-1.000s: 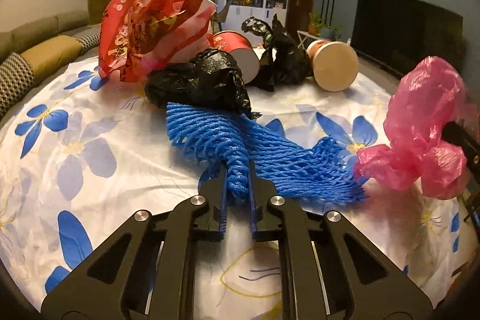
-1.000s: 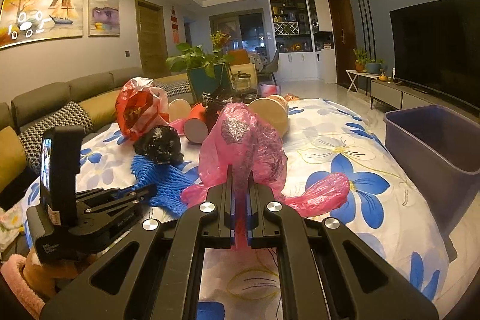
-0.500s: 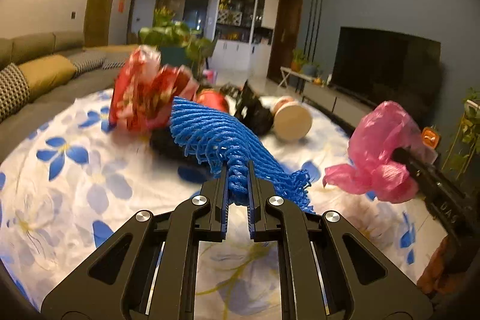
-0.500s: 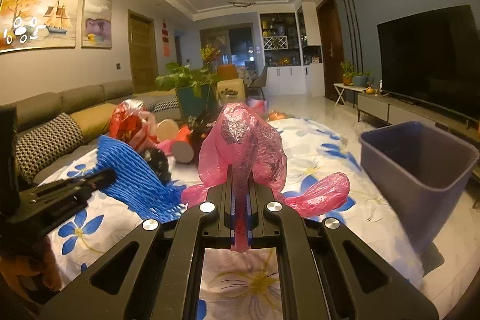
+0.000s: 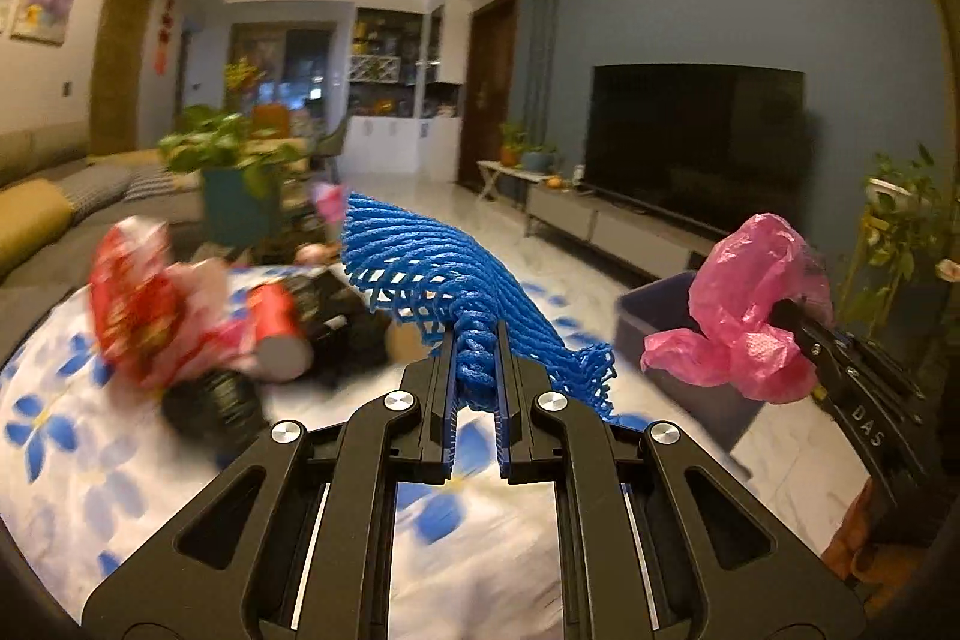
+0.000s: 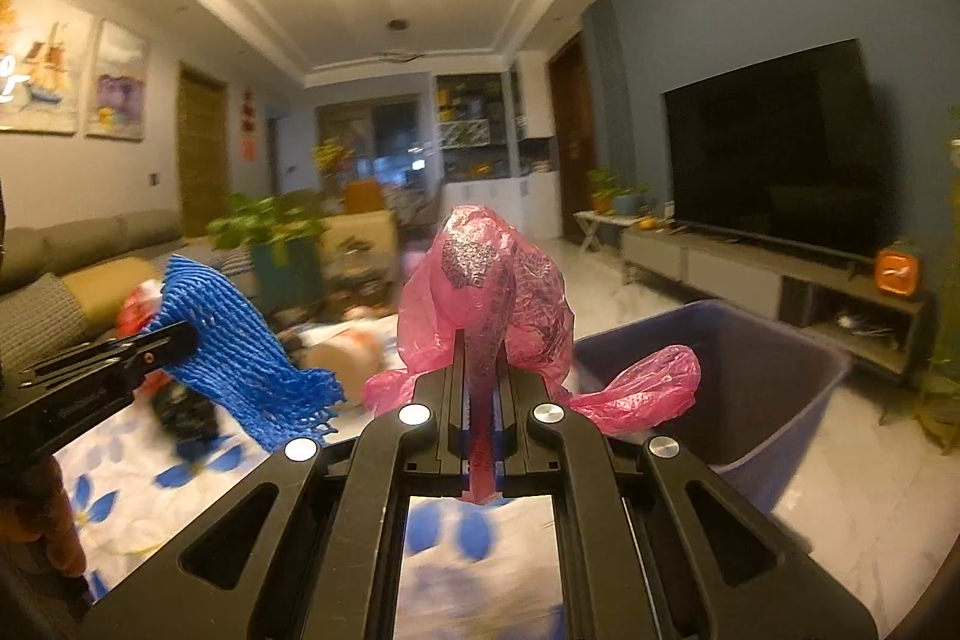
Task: Collect trash
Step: 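Carry the pink bag and blue net in both tools over the grey bin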
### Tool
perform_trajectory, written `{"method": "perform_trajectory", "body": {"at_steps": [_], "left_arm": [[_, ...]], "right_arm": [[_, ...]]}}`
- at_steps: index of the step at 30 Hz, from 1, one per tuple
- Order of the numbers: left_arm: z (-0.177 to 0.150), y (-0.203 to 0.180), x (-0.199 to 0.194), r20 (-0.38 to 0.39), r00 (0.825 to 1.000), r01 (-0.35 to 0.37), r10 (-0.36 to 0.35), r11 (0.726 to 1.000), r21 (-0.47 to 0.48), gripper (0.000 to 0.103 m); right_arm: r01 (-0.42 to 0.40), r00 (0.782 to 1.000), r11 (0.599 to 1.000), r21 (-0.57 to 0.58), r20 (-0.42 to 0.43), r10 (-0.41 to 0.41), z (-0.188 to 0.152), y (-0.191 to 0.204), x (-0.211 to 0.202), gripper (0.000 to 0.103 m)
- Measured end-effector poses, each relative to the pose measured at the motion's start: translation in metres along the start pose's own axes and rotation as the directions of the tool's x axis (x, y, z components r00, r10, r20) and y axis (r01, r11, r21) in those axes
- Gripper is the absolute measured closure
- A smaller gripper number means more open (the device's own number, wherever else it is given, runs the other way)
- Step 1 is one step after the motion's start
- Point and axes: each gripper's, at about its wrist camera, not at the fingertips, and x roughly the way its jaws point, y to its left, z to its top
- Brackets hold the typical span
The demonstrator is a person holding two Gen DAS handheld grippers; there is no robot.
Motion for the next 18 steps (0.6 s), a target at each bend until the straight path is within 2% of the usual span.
{"method": "perform_trajectory", "body": {"at_steps": [9, 18], "left_arm": [[0.032, -0.068, 0.071, 0.015, 0.991, 0.134, -0.135, 0.989, 0.055, 0.094], [0.039, -0.124, 0.136, 0.003, 0.97, 0.241, -0.242, 0.967, 0.085, 0.094]], "right_arm": [[0.171, 0.984, 0.984, 0.04, 0.05, -0.173, 0.023, -0.067, 0.023, 0.097], [0.278, 0.958, 0.958, 0.075, 0.052, -0.282, 0.019, -0.114, 0.043, 0.097]]}}
